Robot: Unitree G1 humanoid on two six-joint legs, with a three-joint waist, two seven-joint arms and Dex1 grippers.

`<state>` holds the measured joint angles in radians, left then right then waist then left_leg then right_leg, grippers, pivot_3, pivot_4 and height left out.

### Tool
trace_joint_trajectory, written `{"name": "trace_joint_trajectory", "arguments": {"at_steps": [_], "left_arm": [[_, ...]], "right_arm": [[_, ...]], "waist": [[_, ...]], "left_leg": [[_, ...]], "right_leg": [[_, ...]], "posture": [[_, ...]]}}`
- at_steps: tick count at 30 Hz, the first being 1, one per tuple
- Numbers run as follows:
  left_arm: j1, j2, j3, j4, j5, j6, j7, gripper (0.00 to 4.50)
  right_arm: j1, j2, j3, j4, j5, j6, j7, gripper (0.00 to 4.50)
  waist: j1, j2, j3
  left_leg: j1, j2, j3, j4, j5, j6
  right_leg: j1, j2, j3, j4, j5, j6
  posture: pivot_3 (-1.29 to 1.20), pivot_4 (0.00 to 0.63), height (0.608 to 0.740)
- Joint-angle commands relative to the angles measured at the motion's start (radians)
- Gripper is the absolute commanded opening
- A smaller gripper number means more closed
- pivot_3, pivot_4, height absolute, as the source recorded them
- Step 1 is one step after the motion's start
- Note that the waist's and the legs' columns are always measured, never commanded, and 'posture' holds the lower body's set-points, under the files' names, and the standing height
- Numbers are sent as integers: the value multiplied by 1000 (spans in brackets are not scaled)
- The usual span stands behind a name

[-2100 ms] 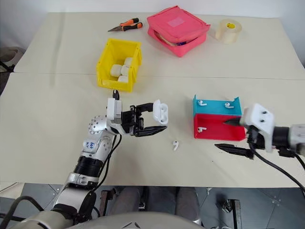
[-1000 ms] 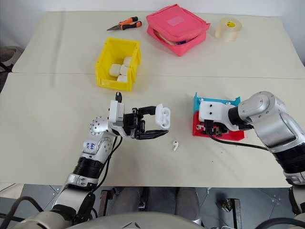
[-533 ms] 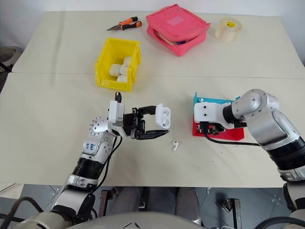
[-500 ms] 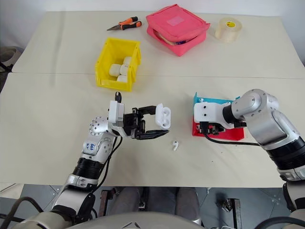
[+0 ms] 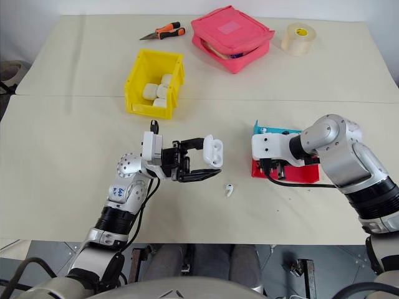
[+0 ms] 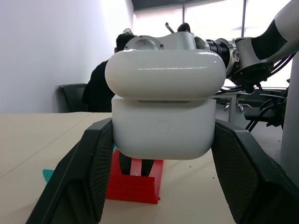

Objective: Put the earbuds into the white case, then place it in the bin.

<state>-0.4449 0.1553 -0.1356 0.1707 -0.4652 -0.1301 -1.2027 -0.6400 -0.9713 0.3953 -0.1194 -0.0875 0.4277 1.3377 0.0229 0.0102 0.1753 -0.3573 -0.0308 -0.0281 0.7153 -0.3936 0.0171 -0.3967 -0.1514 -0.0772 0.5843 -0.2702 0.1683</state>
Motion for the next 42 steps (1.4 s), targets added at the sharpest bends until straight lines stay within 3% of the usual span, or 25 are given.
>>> {"name": "trace_joint_trajectory", "arguments": {"at_steps": [1,11,19,23,29,38,42], "left_arm": [[4,-3,4,-32,-11,-12,-2,2771],[-3,-7,4,-27,-13,-13,-6,2771],[-29,-2,16,-16,-34,14,-22,2771],[-52,-1,27,-5,-44,34,-28,2771],[-80,8,33,7,-48,67,-49,2771],[-126,17,55,5,-70,145,-48,2771],[-138,15,59,-8,-89,187,-58,2771]], "right_arm": [[10,-4,-5,-22,-15,-3,5,530],[45,-9,-54,-56,2,5,-16,530],[250,-10,-411,-223,255,89,-64,530],[347,94,-617,-306,435,145,-152,530],[399,276,-771,-414,672,228,-327,530],[389,561,-741,-511,988,259,-624,530],[390,659,-662,-489,1007,225,-685,530]], "waist": [[0,0,0],[0,0,0],[5,0,0],[3,0,0],[2,0,0],[1,0,0],[0,1,0]], "left_leg": [[0,0,0,0,0,0],[0,0,0,0,0,0],[0,0,0,0,0,0],[0,0,0,0,0,0],[0,0,0,0,0,0],[1,0,0,0,0,0],[1,0,0,0,0,0]], "right_leg": [[0,0,0,0,0,0],[0,0,0,0,0,0],[0,0,0,0,0,0],[0,0,-1,0,0,0],[0,0,0,1,0,0],[0,0,0,2,0,0],[0,1,0,3,0,0]], "posture": [[0,150,740],[0,150,740],[0,150,740],[0,150,740],[0,150,740],[0,150,740],[0,150,740]]}}
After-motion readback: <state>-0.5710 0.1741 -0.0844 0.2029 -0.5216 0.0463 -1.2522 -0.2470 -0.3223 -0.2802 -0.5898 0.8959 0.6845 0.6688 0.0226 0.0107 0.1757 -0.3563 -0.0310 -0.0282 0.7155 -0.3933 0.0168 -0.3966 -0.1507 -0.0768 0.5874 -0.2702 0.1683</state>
